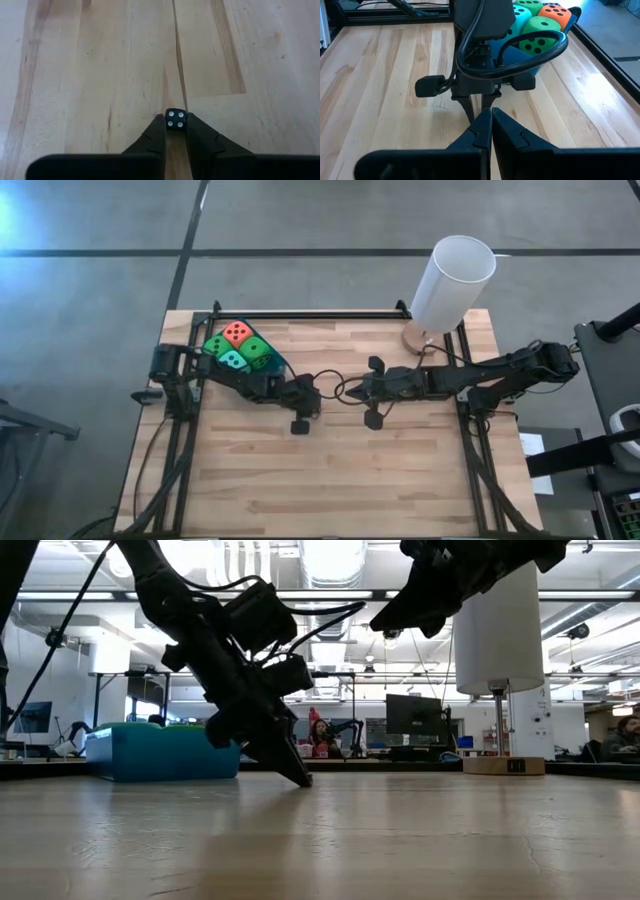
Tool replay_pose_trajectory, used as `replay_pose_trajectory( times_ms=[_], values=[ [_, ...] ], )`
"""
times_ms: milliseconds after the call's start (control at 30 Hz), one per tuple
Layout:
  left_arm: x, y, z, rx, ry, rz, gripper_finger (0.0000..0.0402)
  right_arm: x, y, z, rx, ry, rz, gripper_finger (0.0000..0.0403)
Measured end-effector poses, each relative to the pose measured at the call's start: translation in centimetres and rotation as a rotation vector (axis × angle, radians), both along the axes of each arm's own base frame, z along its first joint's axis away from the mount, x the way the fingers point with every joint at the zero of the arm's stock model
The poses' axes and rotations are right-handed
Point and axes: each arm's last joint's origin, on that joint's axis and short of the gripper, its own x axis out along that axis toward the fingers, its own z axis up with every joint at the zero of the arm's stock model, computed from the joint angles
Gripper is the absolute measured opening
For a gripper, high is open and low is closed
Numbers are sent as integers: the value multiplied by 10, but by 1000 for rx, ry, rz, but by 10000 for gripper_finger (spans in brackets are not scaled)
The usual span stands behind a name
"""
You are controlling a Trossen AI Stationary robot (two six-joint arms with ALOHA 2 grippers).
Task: Pick & Place Dice
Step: Put the small black dice into the blue bin
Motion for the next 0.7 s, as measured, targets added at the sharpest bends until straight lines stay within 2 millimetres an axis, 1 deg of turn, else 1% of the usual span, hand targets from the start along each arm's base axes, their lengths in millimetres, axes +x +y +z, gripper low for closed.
replay_pose_trajectory(
  times_ms=[100, 167, 367, 533, 700],
  values=[
    [1, 0, 3, 3, -8, 2, 48, 0, 0, 0, -1, 0, 1, 8],
    [1, 0, 9, 4, -28, 2, 48, 0, 0, 0, -2, 1, 1, 8],
    [-4, 1, 34, 38, -72, 70, 48, 0, 0, 0, -2, 6, 1, 8],
    [-17, 0, 60, 64, -91, 133, 48, 0, 0, -1, -3, 11, 1, 8],
    [-36, 0, 86, 119, -85, 289, 48, -1, 0, -2, -2, 17, 1, 8]
  ],
)
